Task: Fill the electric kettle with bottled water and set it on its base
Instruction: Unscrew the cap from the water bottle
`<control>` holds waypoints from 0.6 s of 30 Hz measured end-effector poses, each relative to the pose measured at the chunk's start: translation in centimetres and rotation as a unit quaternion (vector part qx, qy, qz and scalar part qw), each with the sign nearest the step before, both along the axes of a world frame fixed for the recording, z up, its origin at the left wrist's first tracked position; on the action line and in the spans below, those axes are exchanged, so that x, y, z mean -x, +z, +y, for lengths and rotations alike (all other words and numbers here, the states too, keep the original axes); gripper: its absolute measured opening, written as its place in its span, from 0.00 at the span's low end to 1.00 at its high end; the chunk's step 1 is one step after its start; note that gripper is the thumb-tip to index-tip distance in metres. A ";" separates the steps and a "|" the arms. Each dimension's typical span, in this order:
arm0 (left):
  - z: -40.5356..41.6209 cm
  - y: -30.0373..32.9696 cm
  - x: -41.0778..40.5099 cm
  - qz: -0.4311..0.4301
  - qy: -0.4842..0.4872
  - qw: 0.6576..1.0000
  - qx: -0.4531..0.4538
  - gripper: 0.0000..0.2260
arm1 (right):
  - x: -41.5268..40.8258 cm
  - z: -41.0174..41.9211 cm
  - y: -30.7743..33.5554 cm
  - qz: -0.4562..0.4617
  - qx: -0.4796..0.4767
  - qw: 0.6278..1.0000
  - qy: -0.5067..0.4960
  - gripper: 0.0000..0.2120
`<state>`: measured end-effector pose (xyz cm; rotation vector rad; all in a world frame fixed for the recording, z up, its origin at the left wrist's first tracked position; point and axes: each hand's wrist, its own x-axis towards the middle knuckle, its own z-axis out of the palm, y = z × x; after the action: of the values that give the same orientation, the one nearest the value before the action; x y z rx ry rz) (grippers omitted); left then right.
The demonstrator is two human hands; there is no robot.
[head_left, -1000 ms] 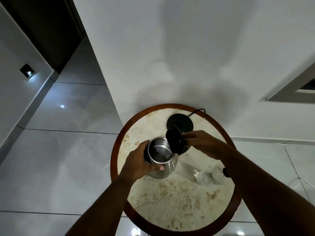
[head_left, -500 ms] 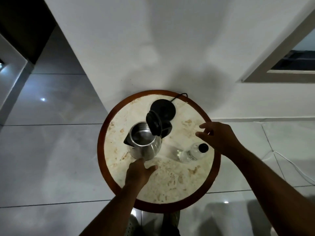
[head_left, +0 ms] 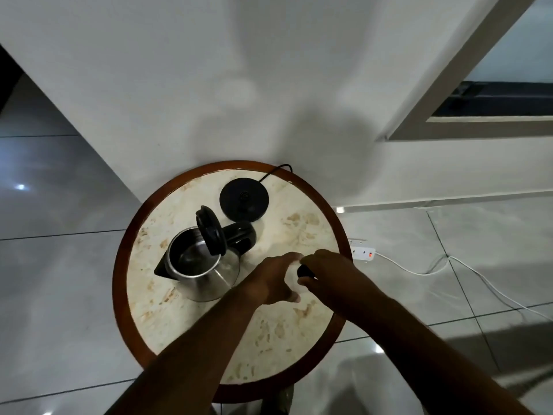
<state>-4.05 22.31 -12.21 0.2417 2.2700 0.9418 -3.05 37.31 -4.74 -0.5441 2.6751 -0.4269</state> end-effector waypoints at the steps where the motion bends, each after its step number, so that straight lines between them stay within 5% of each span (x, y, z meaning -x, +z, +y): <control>1: 0.0 0.0 0.0 0.002 -0.004 1.000 0.012 0.35 | 0.1 0.0 -0.1 0.003 0.000 1.000 0.014 0.12; 7: 0.0 -0.3 0.2 0.030 -0.013 0.999 0.017 0.25 | 1.0 0.9 0.0 0.050 -0.026 0.984 0.168 0.13; 13: -0.6 -1.2 -0.3 0.022 0.010 0.999 -0.044 0.26 | 2.1 1.7 2.7 0.071 -0.050 0.940 0.330 0.19; 15: -0.7 -1.2 -0.5 0.020 0.018 0.998 -0.051 0.24 | 2.2 1.5 3.2 0.076 -0.048 0.940 0.330 0.22; 18: -0.7 -1.0 -0.5 0.031 0.023 0.998 -0.042 0.24 | 1.9 0.9 2.7 0.028 -0.044 0.979 0.194 0.20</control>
<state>-3.56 21.64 -13.17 0.2593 2.3040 1.0693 -4.92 38.18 -2.05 -1.0378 2.5386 -0.1800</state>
